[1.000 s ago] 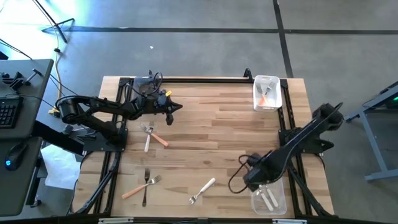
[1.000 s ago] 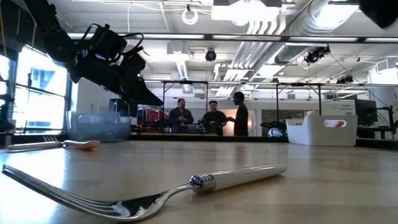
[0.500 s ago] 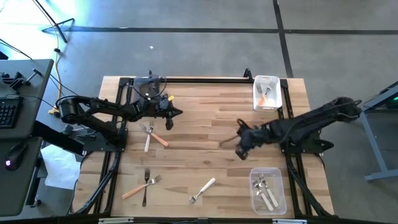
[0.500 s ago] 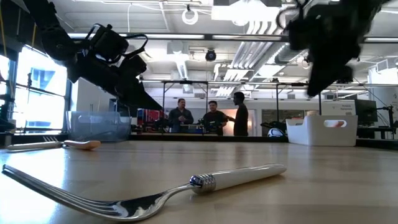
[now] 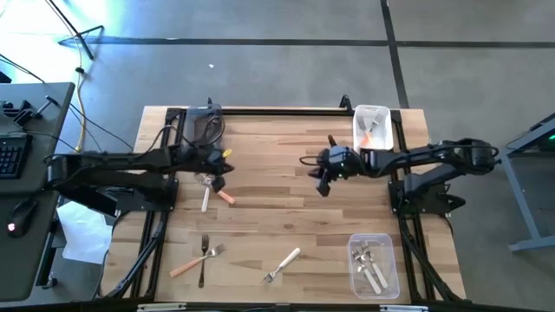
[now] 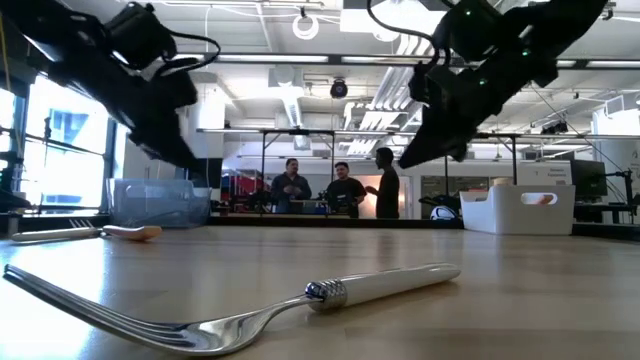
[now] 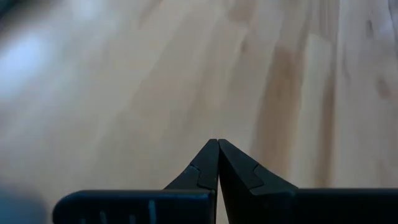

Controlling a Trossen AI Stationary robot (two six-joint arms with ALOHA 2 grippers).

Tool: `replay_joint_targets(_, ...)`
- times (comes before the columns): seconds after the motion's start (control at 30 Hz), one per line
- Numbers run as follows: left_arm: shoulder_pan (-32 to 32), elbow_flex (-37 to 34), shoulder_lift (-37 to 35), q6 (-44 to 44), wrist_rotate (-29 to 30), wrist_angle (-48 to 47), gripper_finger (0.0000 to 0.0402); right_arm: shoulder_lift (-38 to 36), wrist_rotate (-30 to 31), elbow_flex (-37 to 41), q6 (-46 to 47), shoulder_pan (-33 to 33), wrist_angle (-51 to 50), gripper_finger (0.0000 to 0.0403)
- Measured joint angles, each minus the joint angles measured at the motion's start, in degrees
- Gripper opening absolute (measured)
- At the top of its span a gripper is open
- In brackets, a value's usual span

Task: Sort silverware by color (type)
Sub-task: Put the top orange fork into the white bin

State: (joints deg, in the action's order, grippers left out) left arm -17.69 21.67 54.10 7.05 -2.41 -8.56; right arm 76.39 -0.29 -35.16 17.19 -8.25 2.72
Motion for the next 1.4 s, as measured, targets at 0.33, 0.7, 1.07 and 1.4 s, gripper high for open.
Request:
replay_joint_targets(0.33,9.4,8.1,-10.5,11.5,0.2,-26.0,0.0010,3.4,-4.1,-0.1,-12.8,-5.7,8.9,0.0000)
replay_joint_targets(0.7,9.9,25.0,8.7,-9.9,-5.2,-48.2,0.0078,3.6,-4.5,-0.1,-14.7,-6.3,9.3,0.0000)
replay_joint_targets(1.07,9.8,27.4,27.7,-29.8,-1.7,-49.3,0.0189,3.6,-7.1,-0.1,-14.1,-6.3,9.2,0.0000)
replay_joint_targets(1.4,9.9,27.4,35.5,-31.7,-1.8,-45.1,0.0180,3.6,-7.1,-0.1,-14.2,-6.3,9.2,0.0000)
